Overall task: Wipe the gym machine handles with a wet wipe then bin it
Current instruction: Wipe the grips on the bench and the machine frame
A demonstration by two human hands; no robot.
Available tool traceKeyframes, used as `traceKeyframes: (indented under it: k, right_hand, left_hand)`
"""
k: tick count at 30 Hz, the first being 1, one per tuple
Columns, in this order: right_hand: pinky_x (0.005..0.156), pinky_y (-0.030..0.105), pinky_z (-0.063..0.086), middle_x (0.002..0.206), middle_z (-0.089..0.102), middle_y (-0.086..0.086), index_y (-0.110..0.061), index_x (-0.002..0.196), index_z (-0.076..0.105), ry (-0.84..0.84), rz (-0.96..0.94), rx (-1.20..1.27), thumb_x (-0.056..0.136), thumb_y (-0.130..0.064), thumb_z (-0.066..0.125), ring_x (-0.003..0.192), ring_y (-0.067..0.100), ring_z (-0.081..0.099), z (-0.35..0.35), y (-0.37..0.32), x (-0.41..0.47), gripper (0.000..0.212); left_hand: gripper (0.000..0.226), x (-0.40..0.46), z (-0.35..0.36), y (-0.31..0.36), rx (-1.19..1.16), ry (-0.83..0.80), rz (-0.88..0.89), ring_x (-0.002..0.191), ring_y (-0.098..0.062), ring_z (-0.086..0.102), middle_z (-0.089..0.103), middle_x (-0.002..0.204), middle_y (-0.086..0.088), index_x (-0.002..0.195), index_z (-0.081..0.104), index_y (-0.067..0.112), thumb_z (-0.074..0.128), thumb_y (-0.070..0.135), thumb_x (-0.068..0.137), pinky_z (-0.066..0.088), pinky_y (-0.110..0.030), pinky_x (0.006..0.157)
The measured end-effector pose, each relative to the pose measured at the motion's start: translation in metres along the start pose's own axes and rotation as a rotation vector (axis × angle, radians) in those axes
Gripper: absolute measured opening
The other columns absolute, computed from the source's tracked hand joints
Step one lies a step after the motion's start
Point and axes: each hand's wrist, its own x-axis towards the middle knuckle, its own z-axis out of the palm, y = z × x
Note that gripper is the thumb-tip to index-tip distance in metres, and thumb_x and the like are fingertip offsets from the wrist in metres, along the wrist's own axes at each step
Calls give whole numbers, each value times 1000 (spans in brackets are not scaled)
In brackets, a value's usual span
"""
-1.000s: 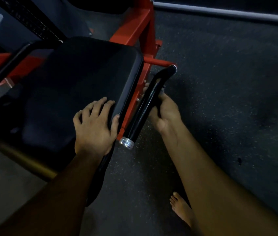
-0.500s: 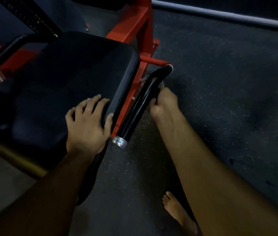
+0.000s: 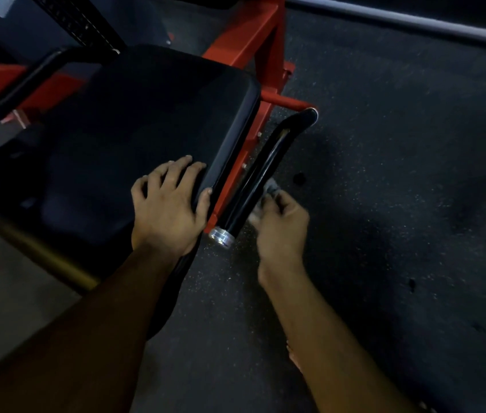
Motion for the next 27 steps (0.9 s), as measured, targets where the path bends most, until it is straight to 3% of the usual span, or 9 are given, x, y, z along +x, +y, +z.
traceKeyframes:
  k: [4,7,11,14,17,20,23,25,27]
  right_hand:
    - [78,21,57,88,75,-9,-23,103,69,-51,60,148,102,-4,51,85,2,71,2,28,-49,26]
    - [72,19,56,84,73,-12,-27,97,66,-5,162,227,102,-1,49,78,1,69,6,25,-38,32]
    - [79,24,57,100,69,-1,-19,109,67,39,228,270,102,-3,45,88,10,67,10,-11,3,28]
    - [70,16,58,93,69,2,-10,113,68,90,193,132,102,0,43,83,12,69,14,-34,21,30]
    - [87,27,59,99,73,-3,-21,110,70,75,109,119,103,-8,48,93,10,72,16,-20,9,27]
    - [86,22,58,97,71,-12,-32,108,67,76,58,89,102,-8,50,91,2,71,12,8,-22,30]
    - [81,22,57,88,71,-14,-23,115,67,72,103,156,100,1,52,85,1,71,9,32,-40,32]
    - [78,23,58,96,73,-4,-11,116,68,48,163,193,98,4,53,85,7,73,6,39,-43,28]
    - [79,22,59,103,73,1,-7,118,69,54,59,56,96,4,56,89,5,72,-4,32,-41,27]
  left_hand:
    - [47,0,0,-1,13,-10,0,140,-22,39,41,156,7,147,45,30,40,49,104,33,-54,109]
    - [47,0,-1,-1,15,-9,-7,140,-22,38,41,157,7,148,44,31,38,50,105,32,-54,110]
    - [48,0,0,-1,4,-1,-6,141,-20,37,40,157,9,147,44,32,36,52,104,31,-53,112]
    - [48,0,1,-2,6,-2,-2,140,-20,38,41,156,9,147,44,33,35,53,104,31,-52,112]
    - [48,0,0,-2,13,-3,-3,139,-20,38,40,156,9,147,43,33,35,53,104,31,-51,111]
    - [48,0,0,-1,24,-8,-7,139,-21,38,40,156,8,147,42,33,36,53,104,31,-51,111]
    - [48,0,-1,0,18,-19,-9,139,-22,38,40,156,7,148,42,33,35,53,104,31,-51,111]
    - [48,-1,-1,-2,16,-18,-8,139,-22,38,40,156,7,147,42,32,35,53,104,31,-51,112]
    - [48,-1,-1,-2,11,-13,-7,140,-21,37,40,156,8,148,42,33,35,53,104,31,-52,112]
